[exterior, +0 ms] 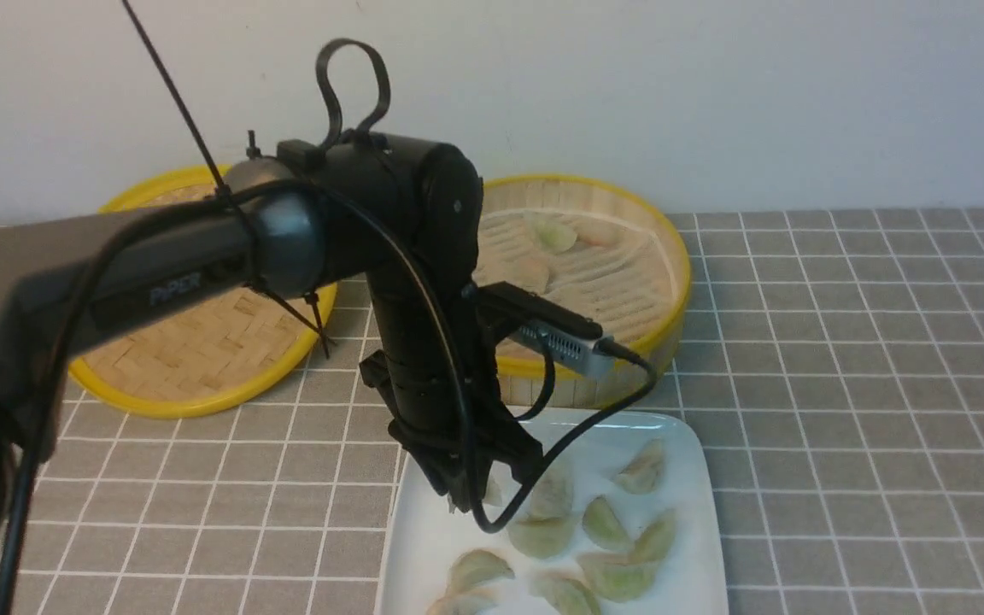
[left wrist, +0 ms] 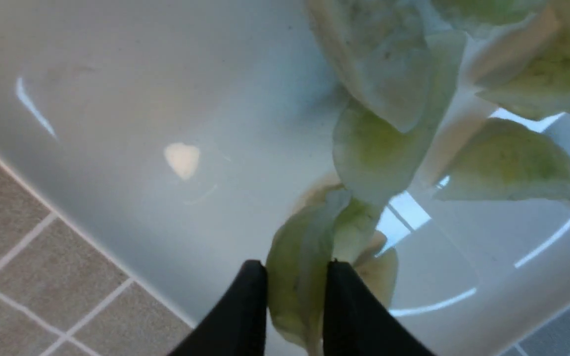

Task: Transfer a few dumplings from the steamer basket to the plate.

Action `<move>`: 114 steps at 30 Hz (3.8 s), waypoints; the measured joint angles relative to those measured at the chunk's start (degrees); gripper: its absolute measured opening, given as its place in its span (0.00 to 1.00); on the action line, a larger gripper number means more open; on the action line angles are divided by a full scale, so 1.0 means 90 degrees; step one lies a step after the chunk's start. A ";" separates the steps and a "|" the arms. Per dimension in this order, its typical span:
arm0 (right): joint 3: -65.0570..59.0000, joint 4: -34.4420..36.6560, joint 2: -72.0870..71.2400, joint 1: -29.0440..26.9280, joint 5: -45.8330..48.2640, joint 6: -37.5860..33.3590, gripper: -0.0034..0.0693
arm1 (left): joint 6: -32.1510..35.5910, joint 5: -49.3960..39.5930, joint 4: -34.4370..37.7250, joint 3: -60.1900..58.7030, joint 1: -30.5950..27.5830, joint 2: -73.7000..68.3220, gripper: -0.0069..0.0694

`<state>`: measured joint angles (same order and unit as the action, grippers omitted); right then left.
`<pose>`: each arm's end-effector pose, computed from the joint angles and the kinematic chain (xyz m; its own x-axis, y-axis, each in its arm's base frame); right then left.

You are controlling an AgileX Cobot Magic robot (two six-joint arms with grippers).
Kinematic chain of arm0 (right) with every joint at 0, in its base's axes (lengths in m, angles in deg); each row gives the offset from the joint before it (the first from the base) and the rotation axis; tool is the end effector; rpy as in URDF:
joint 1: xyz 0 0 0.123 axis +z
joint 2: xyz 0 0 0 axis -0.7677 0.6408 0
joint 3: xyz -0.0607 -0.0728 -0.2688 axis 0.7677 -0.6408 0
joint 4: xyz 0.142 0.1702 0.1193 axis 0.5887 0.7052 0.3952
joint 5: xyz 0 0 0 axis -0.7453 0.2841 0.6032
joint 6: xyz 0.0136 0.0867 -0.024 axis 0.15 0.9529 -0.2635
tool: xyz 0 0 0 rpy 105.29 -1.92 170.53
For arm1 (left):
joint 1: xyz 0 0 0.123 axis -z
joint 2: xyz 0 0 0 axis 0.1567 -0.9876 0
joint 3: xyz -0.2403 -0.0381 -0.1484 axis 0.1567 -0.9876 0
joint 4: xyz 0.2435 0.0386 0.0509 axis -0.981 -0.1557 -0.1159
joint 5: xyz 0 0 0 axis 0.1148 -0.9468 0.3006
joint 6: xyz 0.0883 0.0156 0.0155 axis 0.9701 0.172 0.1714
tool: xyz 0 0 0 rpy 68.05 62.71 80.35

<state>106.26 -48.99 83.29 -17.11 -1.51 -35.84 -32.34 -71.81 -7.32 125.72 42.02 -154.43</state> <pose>-0.0201 -0.0241 0.3805 -0.1092 0.1769 -0.9782 -0.4439 0.8718 0.2072 0.3236 -0.2283 0.1984 -0.7650 0.6437 -0.0178 0.6372 0.7527 -0.1653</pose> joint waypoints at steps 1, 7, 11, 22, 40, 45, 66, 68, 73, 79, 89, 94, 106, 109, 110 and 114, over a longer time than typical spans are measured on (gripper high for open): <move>-0.0036 -0.0006 -0.0084 0.0000 -0.0038 -0.0014 0.10 | 0.0000 0.0080 -0.0052 0.0000 0.0000 -0.0078 0.30; -0.0090 -0.0042 -0.0249 0.0000 -0.0128 -0.0047 0.10 | -0.0076 0.0530 -0.0193 0.0000 0.0000 -0.0256 0.59; -0.0090 -0.0063 -0.0249 0.0000 -0.0145 -0.0173 0.10 | -0.0287 0.0499 -0.0193 0.0166 0.0000 -0.0270 0.72; -0.0090 -0.0238 -0.0249 0.0000 -0.0168 -0.0186 0.10 | -0.0747 -0.0110 -0.0553 0.1231 0.0000 0.1082 0.11; -0.0090 -0.0642 -0.0249 0.0000 -0.0546 -0.0166 0.10 | -0.0777 0.3522 -0.0424 -0.3497 0.0000 0.7189 0.08; -0.0090 -0.0644 -0.0249 0.0000 -0.0546 -0.0166 0.10 | -0.0781 0.5194 -0.0259 -0.4915 0.0000 0.8463 0.08; -0.0090 -0.0649 -0.0249 0.0000 -0.0546 -0.0185 0.10 | -0.0772 0.5889 -0.0167 -0.5703 0.0000 0.9590 0.08; -0.0090 -0.0649 -0.0249 0.0000 -0.0546 -0.0185 0.10 | -0.0694 0.5889 -0.0175 -0.5703 0.0000 0.9590 0.08; -0.0090 -0.0649 -0.0249 0.0000 -0.0546 -0.0185 0.10 | -0.0409 0.5821 -0.0539 -0.5810 0.0000 0.9590 0.08; -0.0090 -0.0649 -0.0249 0.0000 -0.0546 -0.0185 0.10 | -0.0417 0.5821 -0.0622 -0.6590 -0.0557 1.0076 0.08; -0.0090 -0.0649 -0.0249 0.0000 -0.0546 -0.0185 0.10 | -0.0703 0.6003 -0.0549 -0.9418 -0.2950 1.2437 0.08; -0.0090 -0.0649 -0.0249 0.0000 -0.0555 -0.0173 0.10 | -0.0709 0.5872 -0.0598 -0.9969 -0.3249 1.2869 0.08; -0.0090 -0.0663 -0.0249 0.0000 -0.0549 -0.0186 0.10 | -0.0709 0.5188 -0.0655 -0.9970 -0.3269 1.2878 0.08; -0.0090 -0.0663 -0.0249 0.0000 -0.0549 -0.0186 0.10 | -0.0709 0.5183 -0.0655 -0.9970 -0.3269 1.2878 0.08; -0.0090 -0.0663 -0.0249 0.0000 -0.0549 -0.0186 0.10 | -0.0709 0.5183 -0.0655 -0.9970 -0.3269 1.2878 0.08; -0.0090 -0.0663 -0.0249 0.0000 -0.0549 -0.0186 0.10 | -0.0709 0.5176 -0.0660 -0.9970 -0.3269 1.2878 0.08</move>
<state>105.44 -54.96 81.05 -17.11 -6.44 -37.51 -38.71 -25.23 -13.26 35.99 12.60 -38.52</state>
